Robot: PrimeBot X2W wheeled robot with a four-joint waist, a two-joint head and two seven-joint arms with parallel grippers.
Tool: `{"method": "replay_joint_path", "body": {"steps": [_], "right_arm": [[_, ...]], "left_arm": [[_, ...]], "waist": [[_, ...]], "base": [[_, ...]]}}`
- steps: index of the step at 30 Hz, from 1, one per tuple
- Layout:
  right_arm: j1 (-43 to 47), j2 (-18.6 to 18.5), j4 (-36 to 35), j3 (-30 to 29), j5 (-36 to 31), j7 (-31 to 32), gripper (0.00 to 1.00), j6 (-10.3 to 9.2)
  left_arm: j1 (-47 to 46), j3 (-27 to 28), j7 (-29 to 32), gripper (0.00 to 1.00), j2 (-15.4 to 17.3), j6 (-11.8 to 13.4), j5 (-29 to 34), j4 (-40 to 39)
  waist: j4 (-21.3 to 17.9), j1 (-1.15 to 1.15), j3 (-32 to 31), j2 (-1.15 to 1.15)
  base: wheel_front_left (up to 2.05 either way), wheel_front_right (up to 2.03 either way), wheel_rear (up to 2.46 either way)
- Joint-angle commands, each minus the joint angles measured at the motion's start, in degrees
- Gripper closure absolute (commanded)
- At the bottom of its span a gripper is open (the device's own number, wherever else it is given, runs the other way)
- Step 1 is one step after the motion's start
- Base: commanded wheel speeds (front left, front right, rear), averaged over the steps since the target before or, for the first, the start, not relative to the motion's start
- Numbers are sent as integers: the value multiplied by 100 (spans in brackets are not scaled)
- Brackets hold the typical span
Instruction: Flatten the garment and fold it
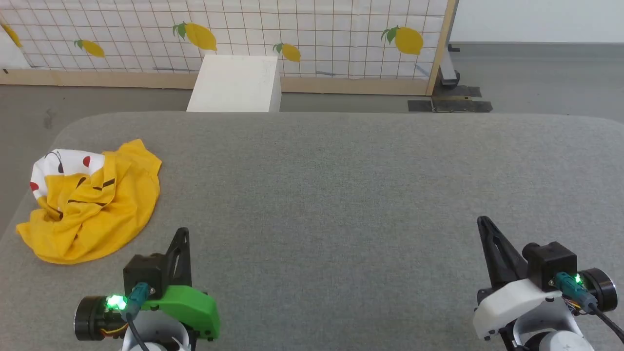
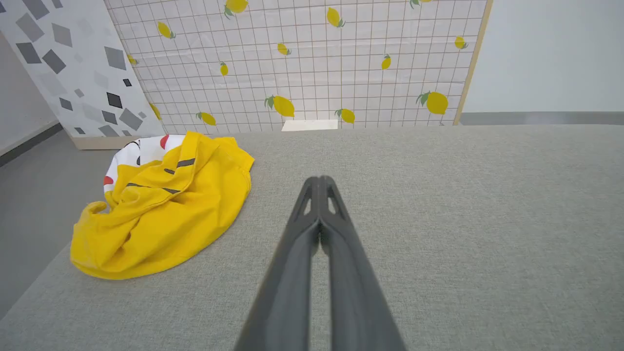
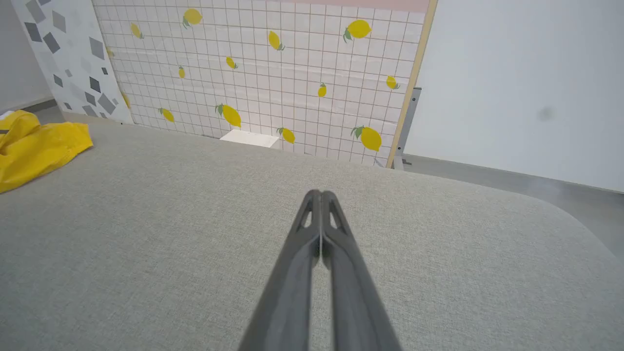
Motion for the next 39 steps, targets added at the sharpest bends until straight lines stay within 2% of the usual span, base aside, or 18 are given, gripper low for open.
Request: {"method": "replay_joint_path", "body": {"steps": [1, 24, 25, 39], "right_arm": [[-97, 11, 10, 9, 35, 1, 100, -10], [-97, 11, 10, 9, 35, 1, 100, -10], [1, 0, 0, -1, -1, 0, 0, 0], [-29, 0, 104, -134, 106, -152, 0, -1]], "left_arm": [[-101, 20, 8, 100, -33, -6, 59, 21], [-101, 20, 8, 100, -33, -6, 59, 21], [2, -2, 0, 0, 1, 0, -2, -1], [58, -19, -151, 0, -2, 59, -72, -42]], "waist": [[0, 0, 0, 0], [0, 0, 0, 0], [0, 0, 0, 0], [-6, 0, 32, 0]], "base": [[0, 0, 0], [0, 0, 0], [0, 0, 0], [0, 0, 0]]}}
